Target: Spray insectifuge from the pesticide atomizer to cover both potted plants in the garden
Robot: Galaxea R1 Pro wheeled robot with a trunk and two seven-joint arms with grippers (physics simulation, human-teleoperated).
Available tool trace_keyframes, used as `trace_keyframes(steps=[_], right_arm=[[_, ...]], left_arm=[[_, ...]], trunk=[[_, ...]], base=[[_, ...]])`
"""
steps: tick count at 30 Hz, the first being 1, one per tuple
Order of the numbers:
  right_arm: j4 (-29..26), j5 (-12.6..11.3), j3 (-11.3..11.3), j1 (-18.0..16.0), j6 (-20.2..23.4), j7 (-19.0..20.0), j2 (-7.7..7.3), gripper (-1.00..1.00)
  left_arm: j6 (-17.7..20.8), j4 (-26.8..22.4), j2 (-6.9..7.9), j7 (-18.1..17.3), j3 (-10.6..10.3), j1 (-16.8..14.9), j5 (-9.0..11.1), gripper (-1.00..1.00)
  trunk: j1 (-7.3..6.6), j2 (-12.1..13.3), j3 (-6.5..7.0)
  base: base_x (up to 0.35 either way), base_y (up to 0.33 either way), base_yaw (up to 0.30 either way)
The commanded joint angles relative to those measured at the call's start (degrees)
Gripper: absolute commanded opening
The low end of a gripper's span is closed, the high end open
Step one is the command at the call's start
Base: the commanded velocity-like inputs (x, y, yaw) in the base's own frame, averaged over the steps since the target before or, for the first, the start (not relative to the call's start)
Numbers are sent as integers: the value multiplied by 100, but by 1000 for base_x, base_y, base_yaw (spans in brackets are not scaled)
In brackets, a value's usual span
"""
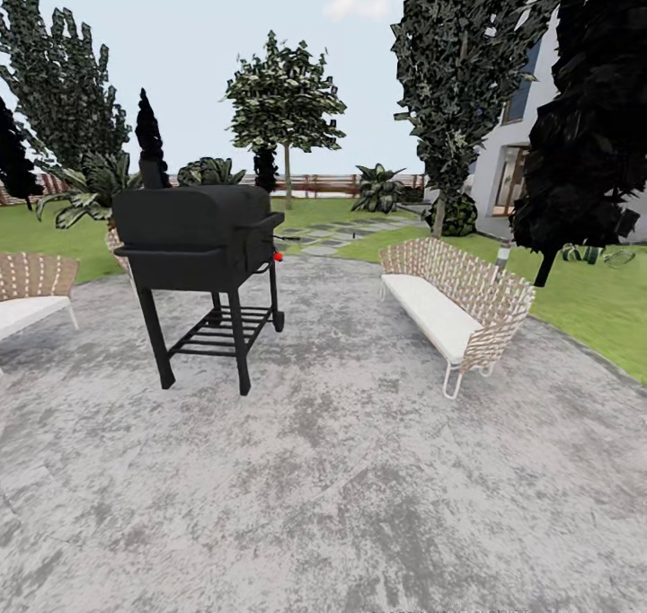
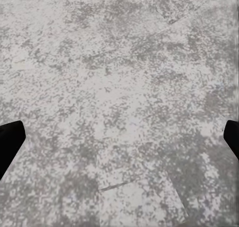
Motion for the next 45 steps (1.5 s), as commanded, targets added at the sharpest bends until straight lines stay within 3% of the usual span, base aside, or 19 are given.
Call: trace_keyframes(steps=[1,12,45], right_arm=[[6,2,-6,-4,-18,-1,1,100],[9,4,-6,-4,-18,14,9,100],[39,5,3,-4,-19,-1,27,100]], left_arm=[[-17,2,1,-4,-2,-2,-4,100],[-7,2,1,5,-1,-2,-4,100],[-6,2,1,22,-1,-2,-3,100]], trunk=[[0,-3,-6],[197,-364,-167],[922,-1687,-760]], base=[[0,0,-300],[0,0,-221],[0,0,-5]])
